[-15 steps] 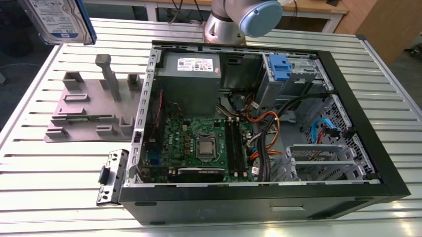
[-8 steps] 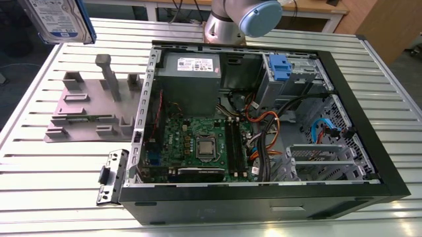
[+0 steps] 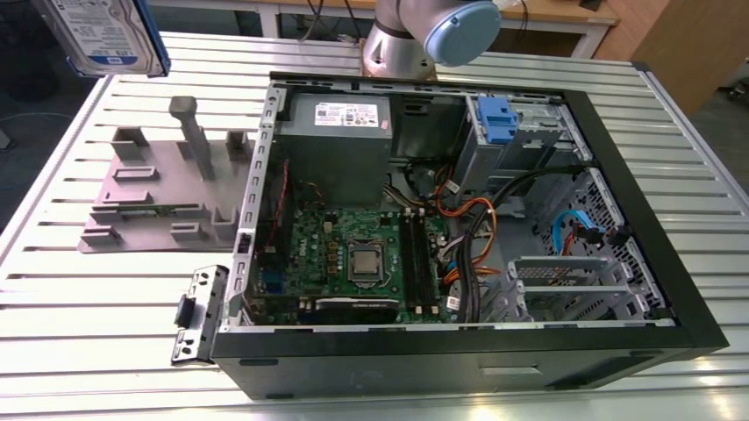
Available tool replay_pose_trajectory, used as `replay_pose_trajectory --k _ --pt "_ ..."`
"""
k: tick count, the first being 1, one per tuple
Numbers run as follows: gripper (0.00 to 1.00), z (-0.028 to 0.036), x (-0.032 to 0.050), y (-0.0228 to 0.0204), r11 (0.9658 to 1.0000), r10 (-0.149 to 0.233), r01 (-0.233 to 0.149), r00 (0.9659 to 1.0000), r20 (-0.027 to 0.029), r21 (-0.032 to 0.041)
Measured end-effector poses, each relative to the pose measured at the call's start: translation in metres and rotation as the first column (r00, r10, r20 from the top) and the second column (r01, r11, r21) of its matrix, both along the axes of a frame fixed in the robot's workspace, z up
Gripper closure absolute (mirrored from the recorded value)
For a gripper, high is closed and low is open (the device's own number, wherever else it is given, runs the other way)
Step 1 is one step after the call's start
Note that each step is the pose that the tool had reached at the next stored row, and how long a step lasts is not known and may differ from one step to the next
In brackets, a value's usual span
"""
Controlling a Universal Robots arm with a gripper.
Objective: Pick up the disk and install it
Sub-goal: 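Pick up the disk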
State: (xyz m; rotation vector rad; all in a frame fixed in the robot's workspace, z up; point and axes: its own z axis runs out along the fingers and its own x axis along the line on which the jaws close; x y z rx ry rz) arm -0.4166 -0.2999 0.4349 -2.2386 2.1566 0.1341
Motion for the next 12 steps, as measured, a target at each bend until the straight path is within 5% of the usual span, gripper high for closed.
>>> replay_pose_trajectory --k 12 --pt "0.64 0.0029 0.0000 0.0000 1.0000 0.000 0.000 1.0000 0.0000 0.0000"
